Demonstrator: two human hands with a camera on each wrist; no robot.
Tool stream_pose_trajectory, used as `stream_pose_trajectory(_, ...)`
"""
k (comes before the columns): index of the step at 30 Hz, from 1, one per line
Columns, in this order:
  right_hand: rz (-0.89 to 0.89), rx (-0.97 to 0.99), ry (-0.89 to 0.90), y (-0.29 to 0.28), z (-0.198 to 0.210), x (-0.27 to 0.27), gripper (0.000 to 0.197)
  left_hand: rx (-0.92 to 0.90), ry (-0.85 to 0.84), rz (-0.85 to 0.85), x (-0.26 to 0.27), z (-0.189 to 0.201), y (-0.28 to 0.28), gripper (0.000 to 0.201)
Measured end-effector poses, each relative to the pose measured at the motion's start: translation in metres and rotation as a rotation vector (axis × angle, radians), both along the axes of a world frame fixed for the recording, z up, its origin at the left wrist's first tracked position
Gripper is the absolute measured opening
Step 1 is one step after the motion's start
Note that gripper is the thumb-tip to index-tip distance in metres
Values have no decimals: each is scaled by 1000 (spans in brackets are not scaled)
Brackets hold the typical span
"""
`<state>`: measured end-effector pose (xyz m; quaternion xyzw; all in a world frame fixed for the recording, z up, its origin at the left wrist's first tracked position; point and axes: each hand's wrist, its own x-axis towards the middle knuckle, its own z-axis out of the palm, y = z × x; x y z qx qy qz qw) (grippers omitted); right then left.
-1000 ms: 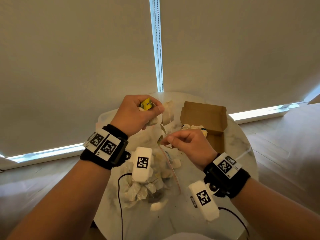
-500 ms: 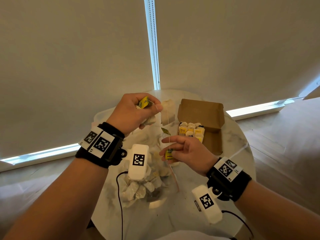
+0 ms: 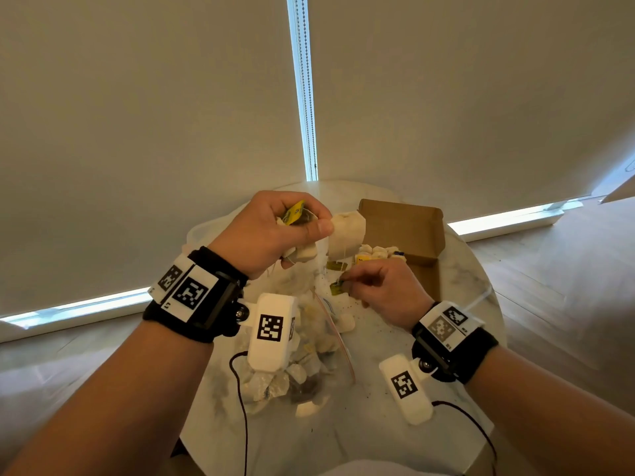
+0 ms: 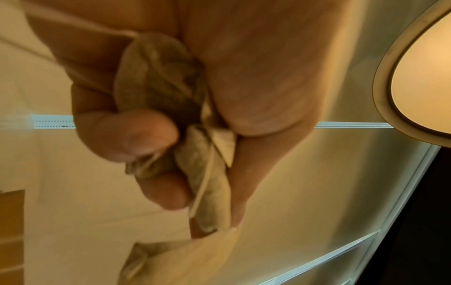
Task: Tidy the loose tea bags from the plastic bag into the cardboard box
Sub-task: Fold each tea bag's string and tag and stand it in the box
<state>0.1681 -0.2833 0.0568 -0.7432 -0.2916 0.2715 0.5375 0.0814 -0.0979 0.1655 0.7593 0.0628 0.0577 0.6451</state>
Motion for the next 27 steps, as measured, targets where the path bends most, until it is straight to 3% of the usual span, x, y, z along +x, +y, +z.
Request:
stream_pose_trajectory(3, -3, 9, -72, 2, 8, 6, 13, 10, 8, -47, -3, -3, -2, 11)
stream_pose_trajectory(8, -47, 11, 92, 5, 21, 16, 13, 28, 28, -66, -7, -8, -8, 11)
stream_pose_trajectory(12, -131, 76, 123, 6, 28, 19, 10, 18, 40, -60, -10, -13, -10, 5)
stream_pose_trajectory(16, -177, 158, 87, 7, 40, 20, 11, -3, 57, -29, -10, -24, -12, 4)
stream_pose_trajectory(20, -185, 261, 31, 9, 52, 20, 33, -29, 105, -2, -9, -33, -14, 7)
stream_pose_trajectory(24, -181, 298, 6, 10, 61, 20, 15, -51, 135, 22, -6, -37, -16, 11)
stream_pose_trajectory(27, -176, 326, -153, 8, 65, 17, 15, -51, 154, 52, -5, -41, -14, 17)
